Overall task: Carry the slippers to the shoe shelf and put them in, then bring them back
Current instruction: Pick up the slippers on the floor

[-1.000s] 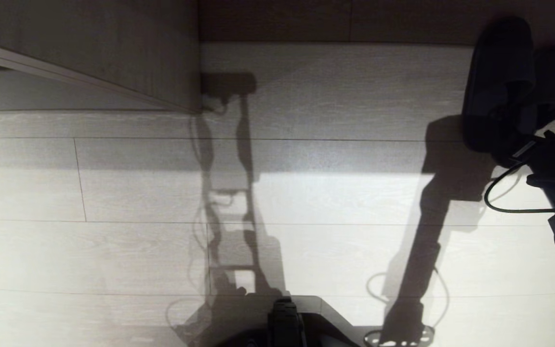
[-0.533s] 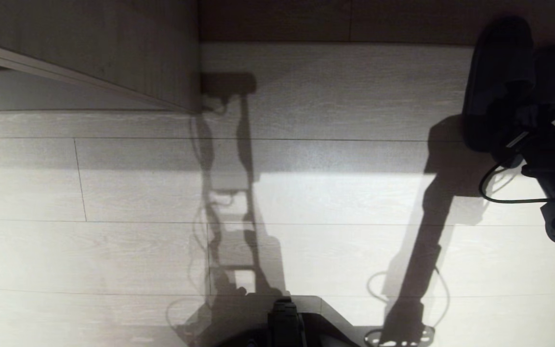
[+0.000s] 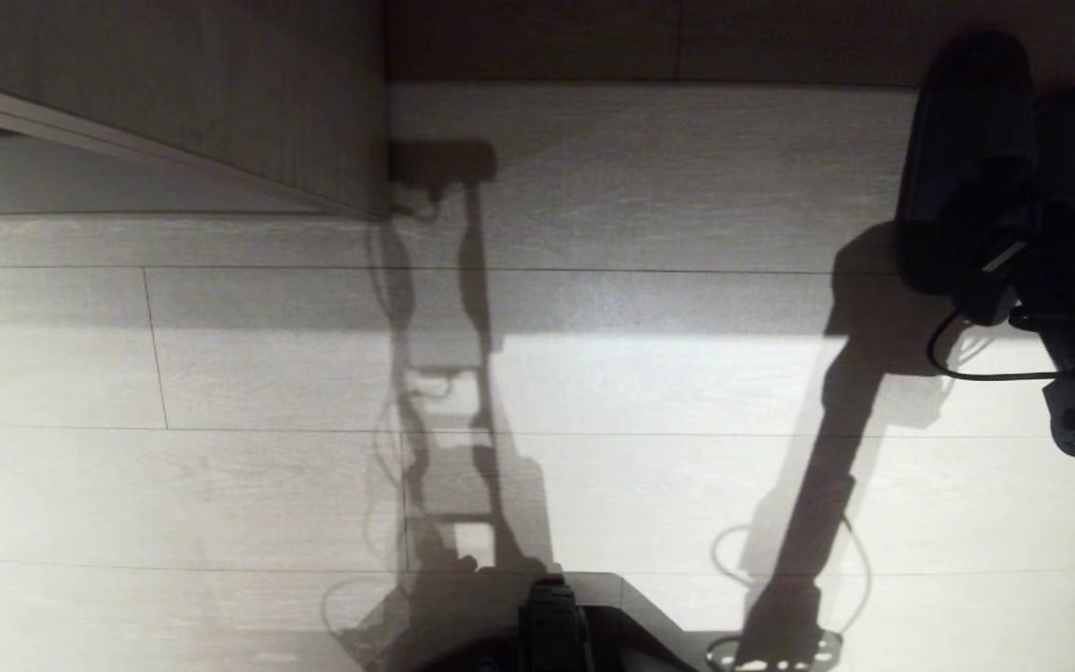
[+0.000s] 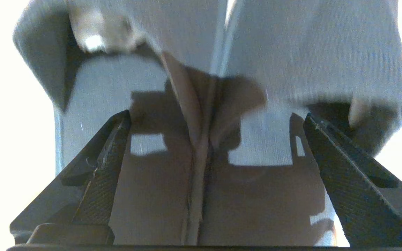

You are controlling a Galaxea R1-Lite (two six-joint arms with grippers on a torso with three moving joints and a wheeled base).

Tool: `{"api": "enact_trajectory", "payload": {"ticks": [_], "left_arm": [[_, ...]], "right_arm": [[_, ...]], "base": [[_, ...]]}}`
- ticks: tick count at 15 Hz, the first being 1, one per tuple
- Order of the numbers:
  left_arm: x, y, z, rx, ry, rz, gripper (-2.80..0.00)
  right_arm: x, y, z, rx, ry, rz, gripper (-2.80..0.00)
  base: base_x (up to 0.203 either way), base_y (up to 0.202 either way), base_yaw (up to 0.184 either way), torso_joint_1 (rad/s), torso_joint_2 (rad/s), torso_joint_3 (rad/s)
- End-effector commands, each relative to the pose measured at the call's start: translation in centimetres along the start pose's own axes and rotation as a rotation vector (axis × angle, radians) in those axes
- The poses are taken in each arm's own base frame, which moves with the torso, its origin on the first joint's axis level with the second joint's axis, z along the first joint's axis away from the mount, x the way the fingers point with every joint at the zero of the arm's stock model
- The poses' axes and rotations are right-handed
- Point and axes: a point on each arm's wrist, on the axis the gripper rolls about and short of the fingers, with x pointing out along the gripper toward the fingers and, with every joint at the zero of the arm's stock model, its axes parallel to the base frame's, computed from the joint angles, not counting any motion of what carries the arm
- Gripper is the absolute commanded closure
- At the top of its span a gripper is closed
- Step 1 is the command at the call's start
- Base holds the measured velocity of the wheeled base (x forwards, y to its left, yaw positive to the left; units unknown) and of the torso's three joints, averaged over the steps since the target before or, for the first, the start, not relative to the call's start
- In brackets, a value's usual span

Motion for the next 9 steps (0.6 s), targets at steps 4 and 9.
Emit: {"api": "enact_trajectory", "payload": {"ticks": [4, 9], "left_arm": [[0.0, 0.0, 0.0, 0.000, 0.000, 0.000, 0.00], [0.0, 0.0, 0.0, 0.000, 0.000, 0.000, 0.00]], "right_arm": [[0.8, -0.2, 0.5, -0.004, -0.044, 0.007, -2.80], [1.6, -0.7, 0.2, -0.007, -0.052, 0.002, -2.80]], "base": [[0.000, 0.000, 0.000, 0.000, 0.00, 0.000], [0.000, 0.000, 0.000, 0.000, 0.00, 0.000]]}}
